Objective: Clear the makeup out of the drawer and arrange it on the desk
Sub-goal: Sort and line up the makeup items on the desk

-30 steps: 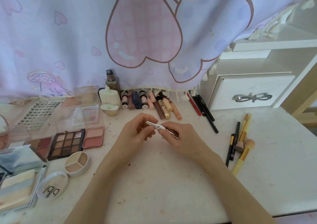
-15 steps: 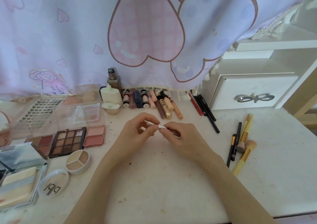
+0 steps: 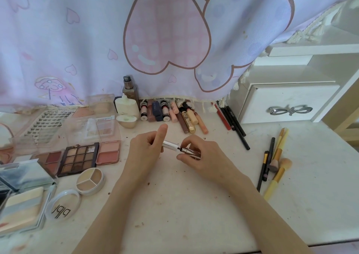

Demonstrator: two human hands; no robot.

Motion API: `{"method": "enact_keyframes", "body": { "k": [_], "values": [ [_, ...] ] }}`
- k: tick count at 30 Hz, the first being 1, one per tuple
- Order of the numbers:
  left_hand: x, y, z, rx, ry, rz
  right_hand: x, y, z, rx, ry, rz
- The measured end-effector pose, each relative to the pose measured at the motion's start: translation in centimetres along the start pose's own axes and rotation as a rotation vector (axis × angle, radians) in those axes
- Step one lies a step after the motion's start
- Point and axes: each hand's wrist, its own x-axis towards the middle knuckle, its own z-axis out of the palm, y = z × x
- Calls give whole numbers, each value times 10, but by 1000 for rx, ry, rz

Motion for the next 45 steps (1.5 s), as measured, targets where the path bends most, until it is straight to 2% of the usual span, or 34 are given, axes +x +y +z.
{"method": "enact_keyframes", "body": {
  "k": [5,13,15,19,23,27,39,45],
  "values": [
    [3,0,-3,-18,110,-25,1,-1,-2,117,10,57],
    [4,0,-5,-166,108,-80,4,1,-5,211,99,111],
    [4,-2,-3,-59,72,-79,5,4,-9,187,202,153],
    [8,-14,1,176,11,33,7,6,-21,36,406,248],
    [14,-25,2,303,-33,59,8,9,-31,-152,371,334],
    [14,-29,3,372,-42,89,13,14,-30,-201,356,417],
    [12,-33,2,430,-65,201,69,18,-22,-117,410,501],
    [8,-32,3,778,-288,208,72,18,-20,-104,435,471]
  ]
}}
